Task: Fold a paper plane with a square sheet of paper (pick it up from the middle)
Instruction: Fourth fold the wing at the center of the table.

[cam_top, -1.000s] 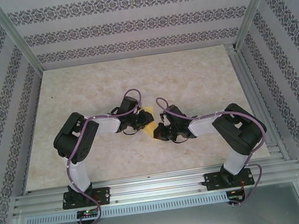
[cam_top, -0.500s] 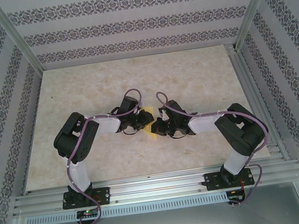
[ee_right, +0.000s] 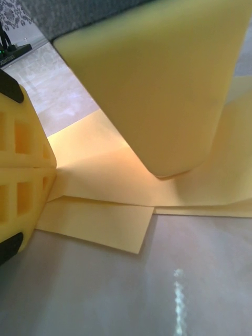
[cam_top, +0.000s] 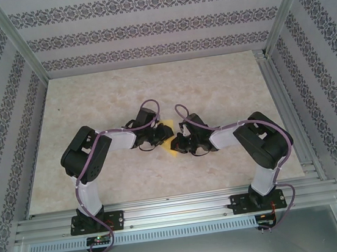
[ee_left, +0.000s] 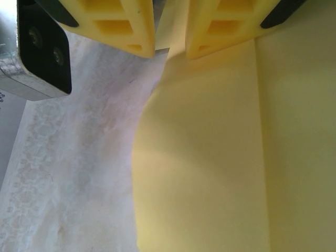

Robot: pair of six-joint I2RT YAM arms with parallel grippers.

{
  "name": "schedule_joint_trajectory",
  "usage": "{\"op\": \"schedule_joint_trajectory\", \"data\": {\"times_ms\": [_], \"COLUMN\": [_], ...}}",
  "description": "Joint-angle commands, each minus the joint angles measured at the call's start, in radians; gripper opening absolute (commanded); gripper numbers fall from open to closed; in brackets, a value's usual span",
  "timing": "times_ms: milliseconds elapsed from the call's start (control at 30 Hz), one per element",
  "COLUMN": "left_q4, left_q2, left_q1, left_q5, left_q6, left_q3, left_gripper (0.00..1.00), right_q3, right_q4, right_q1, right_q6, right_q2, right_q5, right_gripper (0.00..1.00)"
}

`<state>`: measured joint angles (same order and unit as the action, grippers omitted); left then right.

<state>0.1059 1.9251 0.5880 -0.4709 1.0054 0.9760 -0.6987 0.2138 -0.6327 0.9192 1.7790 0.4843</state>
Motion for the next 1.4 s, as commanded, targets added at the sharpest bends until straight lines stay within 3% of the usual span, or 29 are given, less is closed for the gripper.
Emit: {"op": "schedule_joint_trajectory", "data": {"times_ms": [0,367,1367], "left_q4": [-0.048,-0.065,-0.138], "left_q2": [0.022,0.049,0.207], "left_q1": [-0.015,-0.09,-0.179], "left_q5": [-0.007,-0.044,-0.109], "left_q6": [-0.054,-0.123,-0.191], "left_q3": [0.035,0.083,0.272], "left_gripper": [0.25,0.27,0.28], "right_q3": [0.047,0.035,0.003], "right_q4": [-0.076,-0.148,-0.254], "right_q1": [-0.001,0.002,-0.001], "right_q6": [-0.01,-0.043,-0.085], "right_q2": [0.065,0.065,0.065], "right_q5": [-0.067,-0.081,-0.091], "right_gripper": [0.0,0.0,0.0]}}
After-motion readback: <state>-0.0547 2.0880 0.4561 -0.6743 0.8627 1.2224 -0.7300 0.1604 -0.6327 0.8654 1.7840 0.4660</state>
